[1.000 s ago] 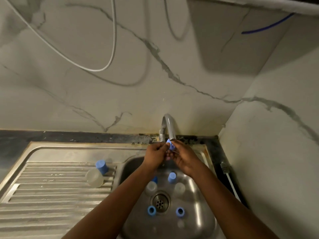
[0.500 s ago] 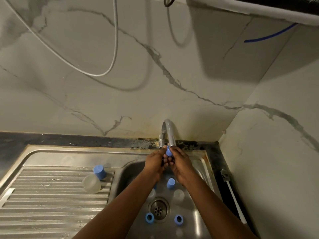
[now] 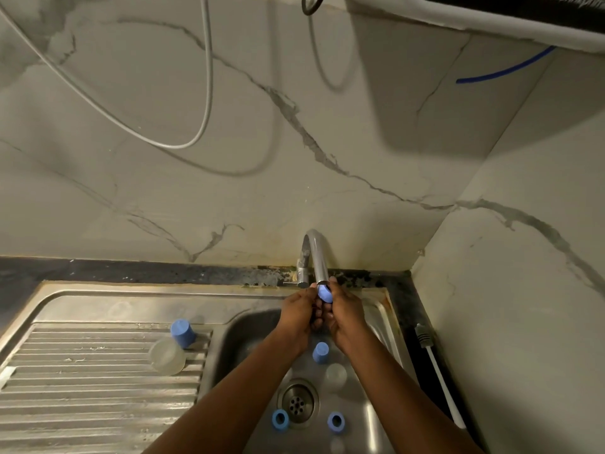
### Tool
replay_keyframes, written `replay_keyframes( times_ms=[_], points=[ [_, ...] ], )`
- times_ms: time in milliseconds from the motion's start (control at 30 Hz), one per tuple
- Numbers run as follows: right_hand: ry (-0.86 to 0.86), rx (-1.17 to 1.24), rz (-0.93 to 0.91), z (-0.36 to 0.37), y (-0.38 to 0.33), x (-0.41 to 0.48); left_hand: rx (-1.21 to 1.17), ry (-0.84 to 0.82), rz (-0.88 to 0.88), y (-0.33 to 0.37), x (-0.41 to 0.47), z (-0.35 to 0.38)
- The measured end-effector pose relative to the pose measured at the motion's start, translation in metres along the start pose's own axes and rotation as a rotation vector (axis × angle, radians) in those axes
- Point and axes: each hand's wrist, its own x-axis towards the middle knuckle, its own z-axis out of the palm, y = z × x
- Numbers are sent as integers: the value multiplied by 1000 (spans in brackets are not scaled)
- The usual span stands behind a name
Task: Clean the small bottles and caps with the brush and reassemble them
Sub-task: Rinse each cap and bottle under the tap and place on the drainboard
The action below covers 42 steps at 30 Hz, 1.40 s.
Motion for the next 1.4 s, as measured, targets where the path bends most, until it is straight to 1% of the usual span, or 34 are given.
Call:
replay_keyframes(
  times_ms=[100, 167, 333, 400, 467, 633, 700, 767, 833, 967, 1033, 1100, 1167, 1267, 1333, 1400],
  points=[
    [-4, -55, 28, 1, 0, 5, 19, -39, 5, -1, -3, -7],
    [-42, -63, 35, 2, -2, 4, 18, -42, 7, -1, -5, -11],
    [-373, 121, 19, -4, -1, -5, -35, 1, 30, 12, -9, -14],
    [-436, 138, -9, -6, 2, -6, -39, 4, 15, 16, -9, -14],
    [-383, 63, -55, -7, 4, -6, -31, 6, -16, 17, -11, -11],
    [-85, -68, -79, -3, 5, 3, 7, 3, -56, 8, -10, -5],
    [-4, -92, -91, -2, 3, 6, -15, -1, -72, 5, -8, -4],
    [-3, -82, -87, 0, 3, 6, -7, 12, -82, 5, -7, -3],
    [-36, -43, -54, 0, 4, 5, -5, 29, -70, 7, -7, -2],
    [-228, 143, 21, -4, 10, 3, -56, 74, -90, 14, -7, -2],
    [-313, 148, 10, -10, 13, 2, -72, 77, -111, 14, -1, -5],
    [-359, 113, -30, -12, 15, 3, -96, 76, -123, 11, 4, -7],
    [-311, 21, -76, -11, 14, 4, -120, 55, -134, 8, 6, -6],
    [-111, -188, -164, -4, 14, 9, -131, 27, -150, 12, -1, -1],
    [-2, -254, -216, 0, 13, 14, -136, 27, -129, 12, -4, 3],
    [32, -300, -213, 3, 9, 16, -113, 45, -98, 11, -6, 4]
  ],
)
